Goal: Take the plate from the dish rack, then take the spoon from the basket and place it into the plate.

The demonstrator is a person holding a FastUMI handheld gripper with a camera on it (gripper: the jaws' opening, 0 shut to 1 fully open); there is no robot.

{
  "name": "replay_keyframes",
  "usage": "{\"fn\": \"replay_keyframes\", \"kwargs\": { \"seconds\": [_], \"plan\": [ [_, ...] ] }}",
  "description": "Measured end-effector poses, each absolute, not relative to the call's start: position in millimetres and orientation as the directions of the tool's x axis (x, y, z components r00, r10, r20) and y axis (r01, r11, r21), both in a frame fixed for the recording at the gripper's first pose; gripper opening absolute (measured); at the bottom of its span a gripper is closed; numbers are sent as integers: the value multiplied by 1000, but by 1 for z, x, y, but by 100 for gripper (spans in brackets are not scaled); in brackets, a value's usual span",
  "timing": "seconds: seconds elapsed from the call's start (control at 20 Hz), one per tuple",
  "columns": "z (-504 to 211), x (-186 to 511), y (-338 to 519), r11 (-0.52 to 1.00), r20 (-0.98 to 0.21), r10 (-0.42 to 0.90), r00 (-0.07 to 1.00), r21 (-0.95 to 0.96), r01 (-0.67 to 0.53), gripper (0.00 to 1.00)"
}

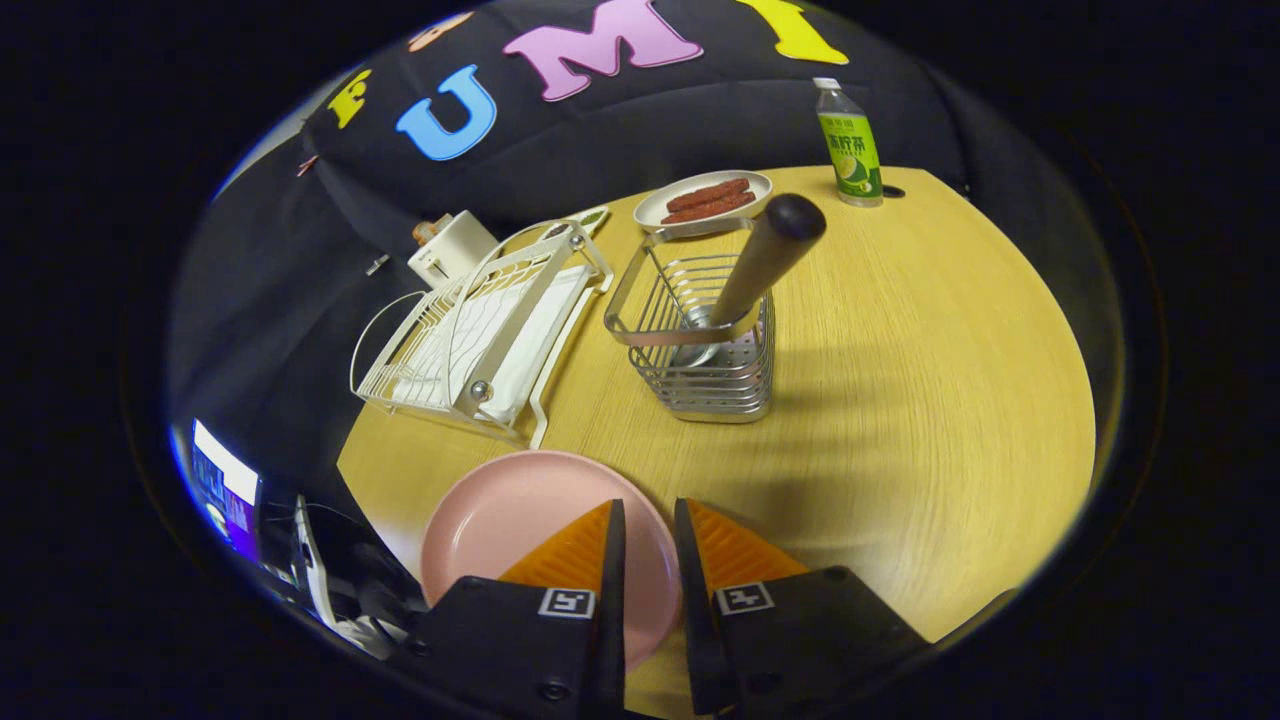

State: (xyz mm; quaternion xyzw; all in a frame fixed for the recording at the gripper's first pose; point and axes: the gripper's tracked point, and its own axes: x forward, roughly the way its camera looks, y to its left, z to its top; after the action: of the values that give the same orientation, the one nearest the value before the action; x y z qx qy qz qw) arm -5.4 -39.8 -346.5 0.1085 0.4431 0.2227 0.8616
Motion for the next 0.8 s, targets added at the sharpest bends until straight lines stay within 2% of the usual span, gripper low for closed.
{"fn": "replay_keyframes", "kwargs": {
  "seconds": [0.1,0.15,0.2,0.25,0.35,0.8],
  "plan": [
    [-337,-2,-46,878,-682,476,555,335,-342,43],
    [-331,0,-47,875,-665,481,572,322,-361,57],
    [-325,2,-47,873,-643,484,593,311,-375,64],
    [-318,4,-49,872,-620,487,615,301,-387,86],
    [-304,8,-51,871,-573,488,659,262,-416,98],
    [-260,29,-69,886,-414,458,786,140,-442,98]
  ]
}}
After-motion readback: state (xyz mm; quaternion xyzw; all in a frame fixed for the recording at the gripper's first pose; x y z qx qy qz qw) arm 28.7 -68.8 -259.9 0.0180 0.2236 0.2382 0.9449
